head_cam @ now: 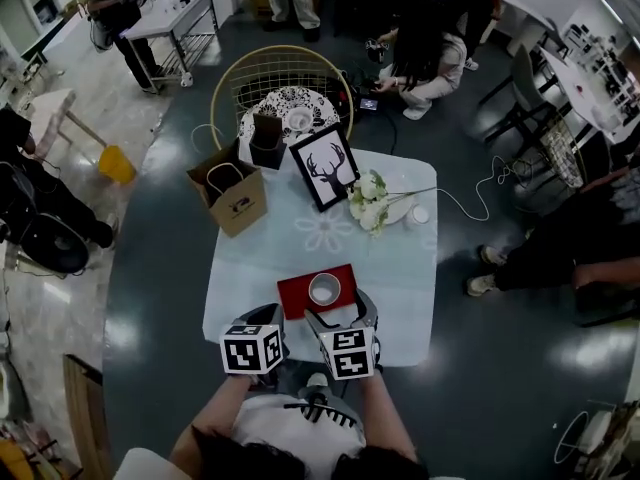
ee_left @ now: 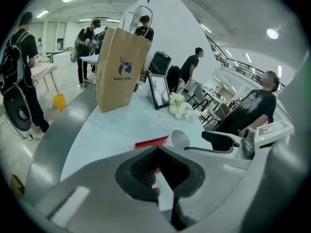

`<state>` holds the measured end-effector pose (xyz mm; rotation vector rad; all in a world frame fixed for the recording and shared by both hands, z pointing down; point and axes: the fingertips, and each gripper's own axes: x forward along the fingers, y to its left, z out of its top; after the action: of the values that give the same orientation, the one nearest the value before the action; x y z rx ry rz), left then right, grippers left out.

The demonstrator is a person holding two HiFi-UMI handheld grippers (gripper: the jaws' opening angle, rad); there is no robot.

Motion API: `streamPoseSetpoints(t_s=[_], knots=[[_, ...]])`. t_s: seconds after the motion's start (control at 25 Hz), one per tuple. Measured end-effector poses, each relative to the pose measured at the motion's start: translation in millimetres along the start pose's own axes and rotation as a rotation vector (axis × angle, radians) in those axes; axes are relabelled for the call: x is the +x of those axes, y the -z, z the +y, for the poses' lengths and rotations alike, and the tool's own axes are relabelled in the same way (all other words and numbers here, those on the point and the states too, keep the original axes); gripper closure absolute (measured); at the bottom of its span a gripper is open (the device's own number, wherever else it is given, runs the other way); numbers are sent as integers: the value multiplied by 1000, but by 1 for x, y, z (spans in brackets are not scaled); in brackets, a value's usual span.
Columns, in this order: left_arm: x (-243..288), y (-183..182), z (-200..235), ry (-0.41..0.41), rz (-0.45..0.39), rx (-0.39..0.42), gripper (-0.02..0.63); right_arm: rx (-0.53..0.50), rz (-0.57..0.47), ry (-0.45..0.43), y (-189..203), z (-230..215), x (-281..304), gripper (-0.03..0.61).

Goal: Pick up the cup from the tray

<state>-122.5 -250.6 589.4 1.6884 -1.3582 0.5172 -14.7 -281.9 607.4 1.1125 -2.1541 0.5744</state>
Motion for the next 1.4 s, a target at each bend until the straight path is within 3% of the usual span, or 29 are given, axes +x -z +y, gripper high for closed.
streamPoseSetpoints(t_s=[0.36, 0.64, 0.8, 0.88, 1.08, 1.4], knots=[[28, -1, 18, -16, 102, -3, 612, -15, 138, -26, 15, 0, 45, 106], [42, 0, 15, 12, 135, 17, 614, -6, 187, -23, 23, -3, 66, 108], [45, 3, 13, 23, 150, 22, 613, -13, 219, -16, 29, -5, 69, 141], [45, 1, 15, 21, 153, 19, 614, -18, 223, -12, 29, -4, 69, 174], [45, 0, 21, 5, 159, 16, 613, -18, 221, -17, 28, -4, 65, 184], [48, 0, 12, 25, 163, 36, 614, 71, 182, 26, 23, -25, 46, 190]])
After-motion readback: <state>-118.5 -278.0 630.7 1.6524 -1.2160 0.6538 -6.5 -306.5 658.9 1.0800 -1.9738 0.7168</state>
